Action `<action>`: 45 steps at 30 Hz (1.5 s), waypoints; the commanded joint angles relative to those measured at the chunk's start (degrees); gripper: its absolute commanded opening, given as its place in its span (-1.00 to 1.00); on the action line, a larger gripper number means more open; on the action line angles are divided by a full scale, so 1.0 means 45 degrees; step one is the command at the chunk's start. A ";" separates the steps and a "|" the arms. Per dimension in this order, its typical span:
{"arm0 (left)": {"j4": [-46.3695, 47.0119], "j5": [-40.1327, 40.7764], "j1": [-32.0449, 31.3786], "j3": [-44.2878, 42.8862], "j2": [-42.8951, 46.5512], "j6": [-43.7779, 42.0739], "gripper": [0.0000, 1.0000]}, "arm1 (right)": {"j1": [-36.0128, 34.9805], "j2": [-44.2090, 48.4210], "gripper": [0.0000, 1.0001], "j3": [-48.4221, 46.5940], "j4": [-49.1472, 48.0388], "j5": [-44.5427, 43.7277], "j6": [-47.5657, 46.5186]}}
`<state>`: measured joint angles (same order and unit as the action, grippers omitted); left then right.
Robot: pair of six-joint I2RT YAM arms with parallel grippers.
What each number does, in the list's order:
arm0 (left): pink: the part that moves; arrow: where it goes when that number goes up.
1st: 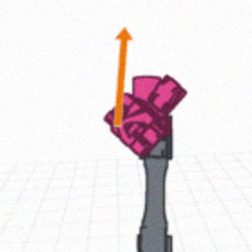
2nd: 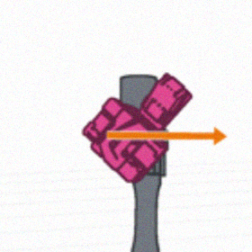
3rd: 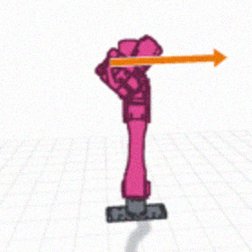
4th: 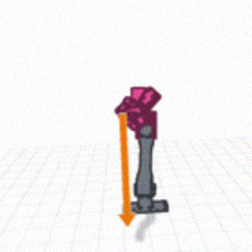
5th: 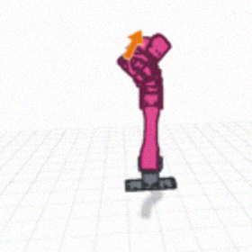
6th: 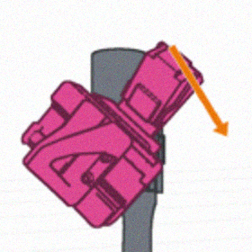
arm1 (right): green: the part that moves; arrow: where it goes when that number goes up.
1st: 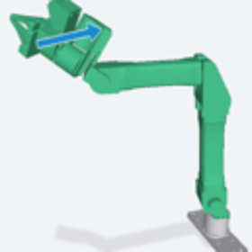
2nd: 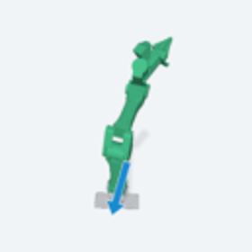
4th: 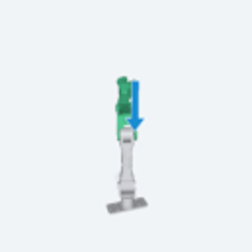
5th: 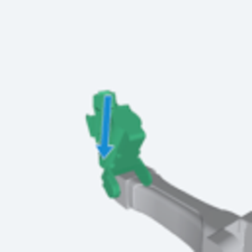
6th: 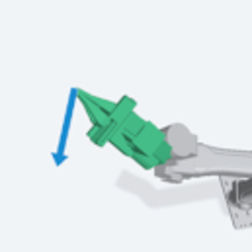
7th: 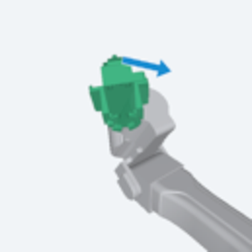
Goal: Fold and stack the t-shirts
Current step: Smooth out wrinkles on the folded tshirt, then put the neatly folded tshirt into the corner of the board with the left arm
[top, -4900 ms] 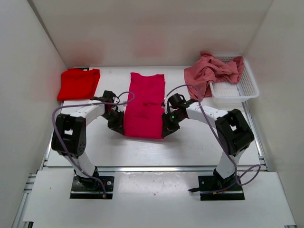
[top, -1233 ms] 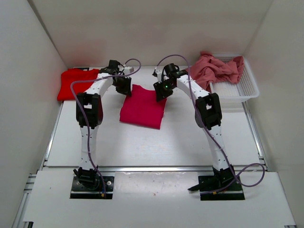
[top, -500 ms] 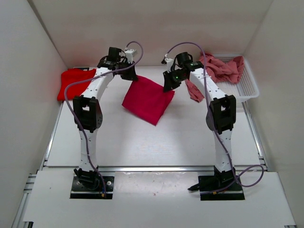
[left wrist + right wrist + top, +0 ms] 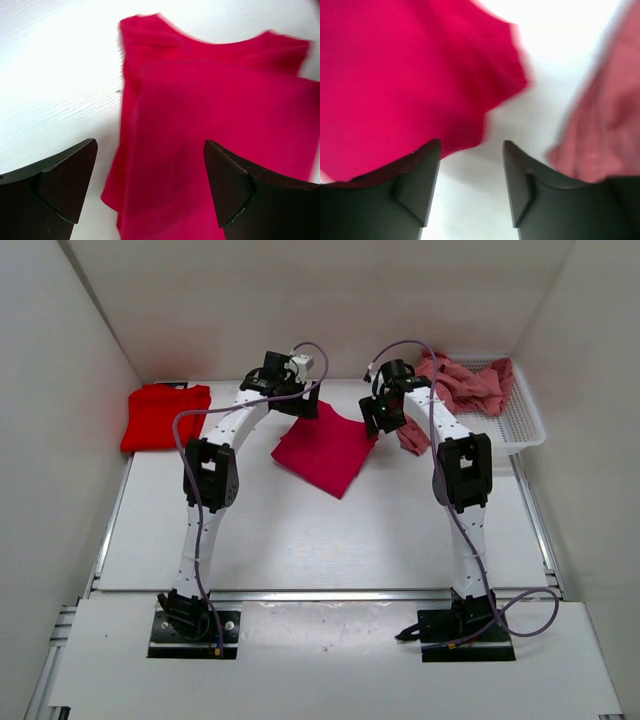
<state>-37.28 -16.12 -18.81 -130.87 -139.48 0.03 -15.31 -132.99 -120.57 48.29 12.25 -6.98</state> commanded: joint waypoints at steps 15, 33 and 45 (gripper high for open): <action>-0.2128 -0.3097 0.0879 0.2713 0.1153 -0.1357 0.97 | -0.0797 0.1758 0.21 -0.0784 -0.0400 -0.1474 0.0224; -0.2147 -0.1186 -0.0234 0.2559 -0.0314 -0.0985 -1.00 | -0.0660 0.4688 0.13 0.0113 -0.0517 -0.1374 -0.0733; -0.1932 0.3849 0.0389 0.0448 0.1404 -0.3557 -1.00 | -0.0914 0.4730 0.11 -0.0139 -0.0556 -0.1551 -0.0948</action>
<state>-47.35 -9.21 -19.16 -126.78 -138.98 -10.24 -18.96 -113.45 -119.35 47.09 5.61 -10.52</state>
